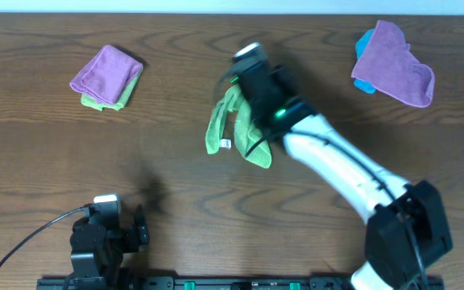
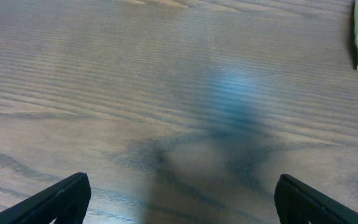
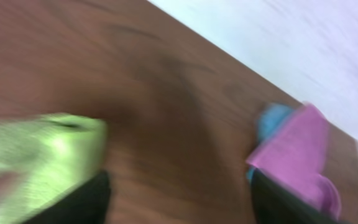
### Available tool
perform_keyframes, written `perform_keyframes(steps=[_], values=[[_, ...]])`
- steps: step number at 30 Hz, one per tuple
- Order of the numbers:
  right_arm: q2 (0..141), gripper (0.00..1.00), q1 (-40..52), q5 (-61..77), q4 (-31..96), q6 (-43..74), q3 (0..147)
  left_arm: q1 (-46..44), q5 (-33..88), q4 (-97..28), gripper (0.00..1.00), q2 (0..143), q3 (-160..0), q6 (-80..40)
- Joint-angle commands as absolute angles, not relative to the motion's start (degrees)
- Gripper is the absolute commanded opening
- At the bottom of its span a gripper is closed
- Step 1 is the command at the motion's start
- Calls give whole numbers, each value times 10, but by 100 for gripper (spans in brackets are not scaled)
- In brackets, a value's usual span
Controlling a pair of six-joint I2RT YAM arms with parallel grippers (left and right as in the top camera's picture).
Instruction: Fold the cloth
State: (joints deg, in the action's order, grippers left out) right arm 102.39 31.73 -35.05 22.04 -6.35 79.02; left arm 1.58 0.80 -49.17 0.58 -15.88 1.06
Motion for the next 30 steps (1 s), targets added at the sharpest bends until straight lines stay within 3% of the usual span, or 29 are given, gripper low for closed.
perform_keyframes(steps=[1, 12, 30], values=[[1029, 77, 285, -374, 225, -51, 795, 13, -2, -503, 96, 2, -139, 6], [1039, 74, 270, -145, 268, -43, 795, 13, 0, -503, 95, 2, -139, 6], [1114, 69, 247, -83, 228, -43, 795, 13, 0, -503, 96, 2, -139, 6]])
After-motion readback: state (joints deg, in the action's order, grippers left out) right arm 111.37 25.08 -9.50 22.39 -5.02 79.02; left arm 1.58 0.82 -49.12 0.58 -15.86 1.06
